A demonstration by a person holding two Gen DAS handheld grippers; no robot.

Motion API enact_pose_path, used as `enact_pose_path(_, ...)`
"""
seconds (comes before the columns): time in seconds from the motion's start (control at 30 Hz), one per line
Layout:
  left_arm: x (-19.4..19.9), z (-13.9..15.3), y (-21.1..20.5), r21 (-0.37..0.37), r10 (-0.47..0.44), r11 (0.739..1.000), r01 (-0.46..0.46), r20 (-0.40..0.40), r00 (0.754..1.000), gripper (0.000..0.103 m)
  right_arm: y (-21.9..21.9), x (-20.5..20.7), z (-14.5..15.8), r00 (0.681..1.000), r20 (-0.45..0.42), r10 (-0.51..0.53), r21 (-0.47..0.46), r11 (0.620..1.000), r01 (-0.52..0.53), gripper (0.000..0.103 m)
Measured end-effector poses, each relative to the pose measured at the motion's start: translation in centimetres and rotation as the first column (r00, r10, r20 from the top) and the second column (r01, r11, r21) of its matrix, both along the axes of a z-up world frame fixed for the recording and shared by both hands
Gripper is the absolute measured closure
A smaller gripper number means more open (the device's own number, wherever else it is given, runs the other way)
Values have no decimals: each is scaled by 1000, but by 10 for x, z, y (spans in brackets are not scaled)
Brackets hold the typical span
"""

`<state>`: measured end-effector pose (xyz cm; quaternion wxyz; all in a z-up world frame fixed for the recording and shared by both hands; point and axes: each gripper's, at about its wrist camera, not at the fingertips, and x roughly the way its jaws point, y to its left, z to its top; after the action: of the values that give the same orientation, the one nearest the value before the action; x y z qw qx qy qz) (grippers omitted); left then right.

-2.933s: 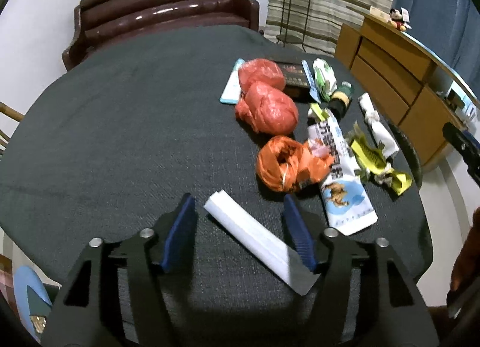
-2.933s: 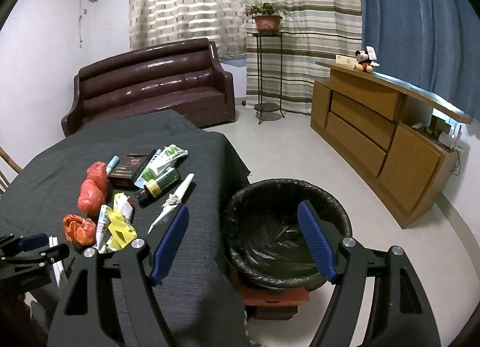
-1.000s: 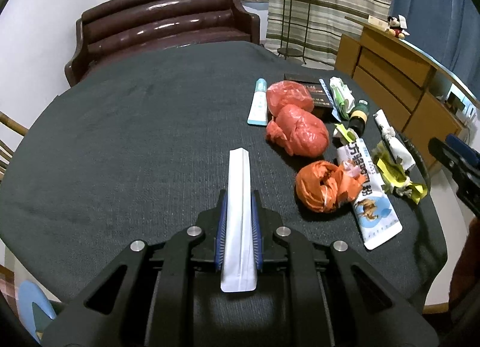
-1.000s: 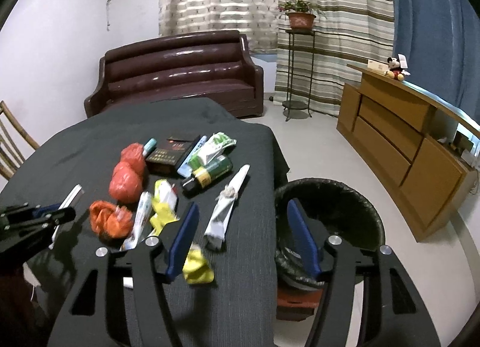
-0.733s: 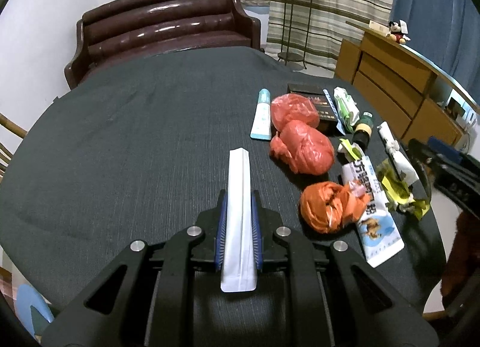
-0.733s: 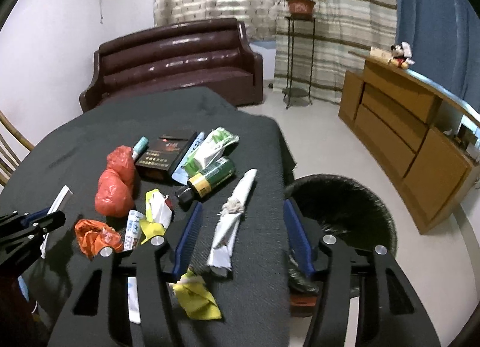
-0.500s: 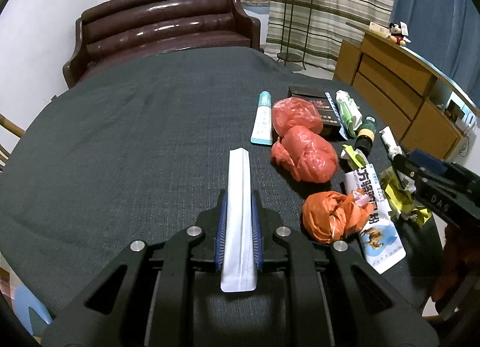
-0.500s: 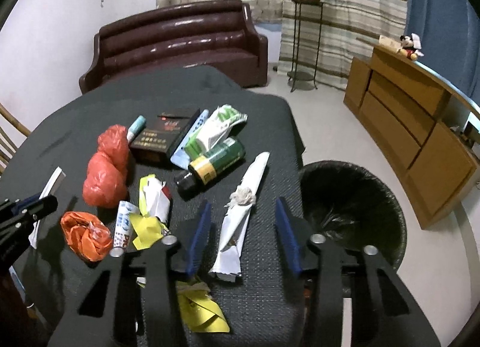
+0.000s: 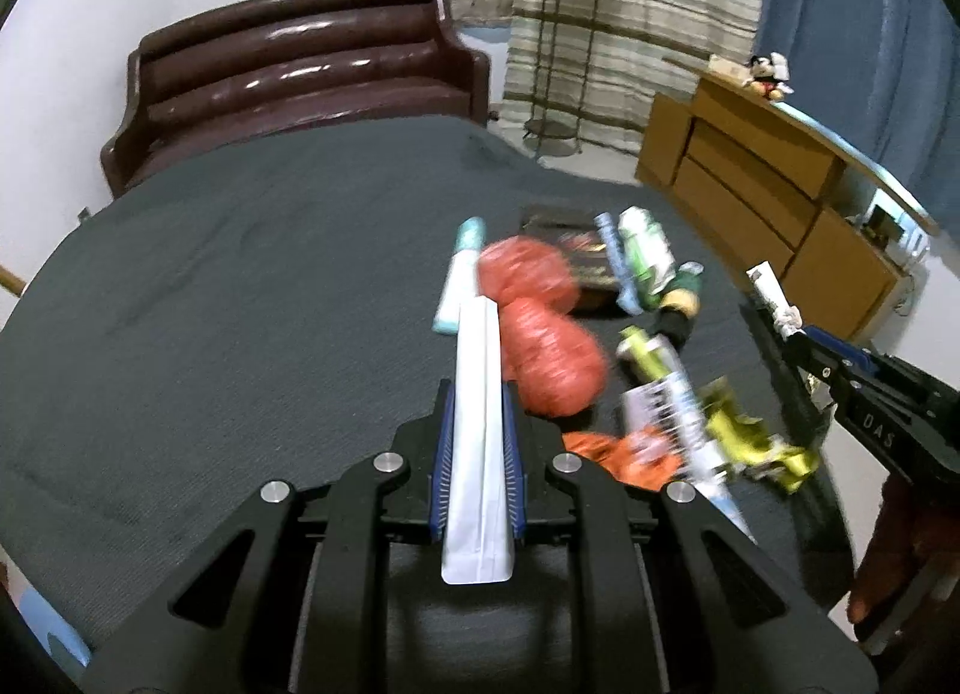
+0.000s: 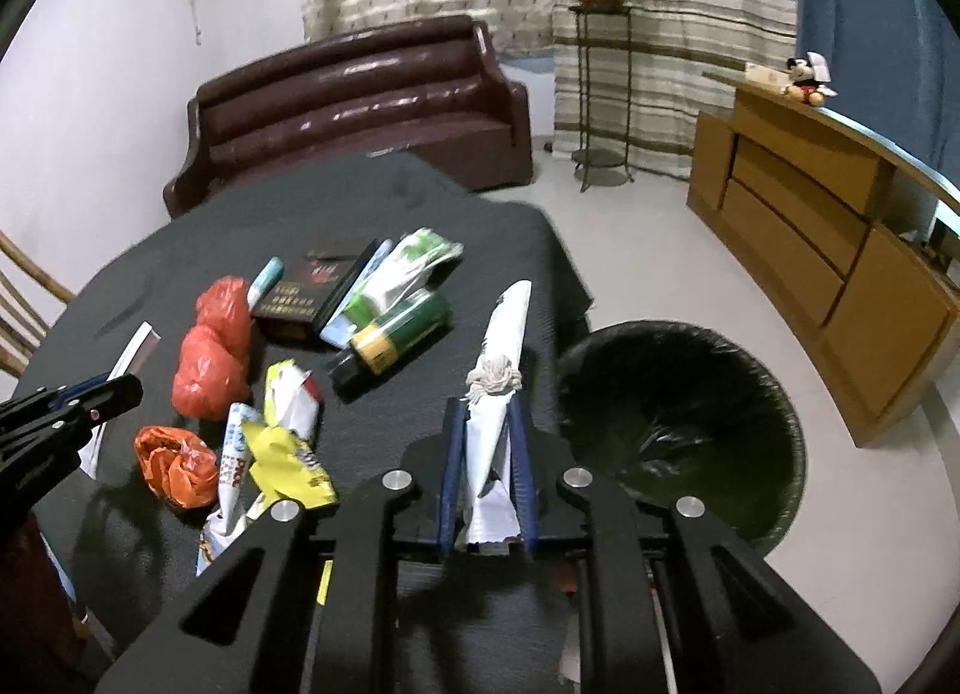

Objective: Collect trash
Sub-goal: 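Close the right tool on the twine-tied white wrapper while the left tool holds the strip, then carry both items over the black bin and open both tools to drop them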

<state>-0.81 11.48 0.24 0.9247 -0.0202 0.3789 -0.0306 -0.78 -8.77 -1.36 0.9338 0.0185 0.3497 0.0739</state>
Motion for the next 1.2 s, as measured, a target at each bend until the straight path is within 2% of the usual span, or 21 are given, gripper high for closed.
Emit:
enact_pose_path(0.23,10,14,-49,-18,-107,994,107,46,993,88,-43,-3,11,996,57,-71,-14,997,72,86)
enact_pose_path(0.53,34,18,-126,-19,-230,973,232,75,970,88,-86,7,13,986,92,-140,-14,990,142,86)
enact_pose_path(0.77,53,13,-169,-3,-272,962,273,70,960,88,-106,13,12,981,100,-166,1,986,167,86)
enact_pose_path(1.2,83,3,-215,33,-291,956,290,40,956,87,-127,26,0,978,87,-192,21,981,191,86)
